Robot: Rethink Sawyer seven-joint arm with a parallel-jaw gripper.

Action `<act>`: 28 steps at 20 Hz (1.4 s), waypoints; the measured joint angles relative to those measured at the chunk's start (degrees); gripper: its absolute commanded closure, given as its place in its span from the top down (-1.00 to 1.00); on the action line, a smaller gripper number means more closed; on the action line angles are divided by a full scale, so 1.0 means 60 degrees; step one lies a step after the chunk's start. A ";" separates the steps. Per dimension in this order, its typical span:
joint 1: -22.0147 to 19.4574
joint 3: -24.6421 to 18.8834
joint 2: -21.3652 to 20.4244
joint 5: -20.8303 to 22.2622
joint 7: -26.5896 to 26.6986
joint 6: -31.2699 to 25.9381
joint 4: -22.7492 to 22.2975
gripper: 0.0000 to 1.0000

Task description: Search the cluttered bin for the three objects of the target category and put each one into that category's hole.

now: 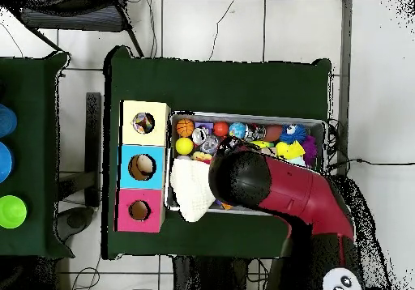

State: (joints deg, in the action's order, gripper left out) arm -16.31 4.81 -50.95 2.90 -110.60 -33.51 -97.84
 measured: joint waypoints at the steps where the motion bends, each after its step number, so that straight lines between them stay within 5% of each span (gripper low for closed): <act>1: -0.0015 -0.0015 0.0003 0.0022 0.0002 -0.0018 0.0007 1.00; 14: -0.1610 -0.1286 0.0756 0.1594 0.0234 -0.0843 0.0145 1.00; 28: -0.0799 -0.2147 -0.0409 0.1795 0.0234 -0.2567 0.0134 1.00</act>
State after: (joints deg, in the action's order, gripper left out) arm -21.11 -8.07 -53.40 13.68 -109.20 -48.91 -97.03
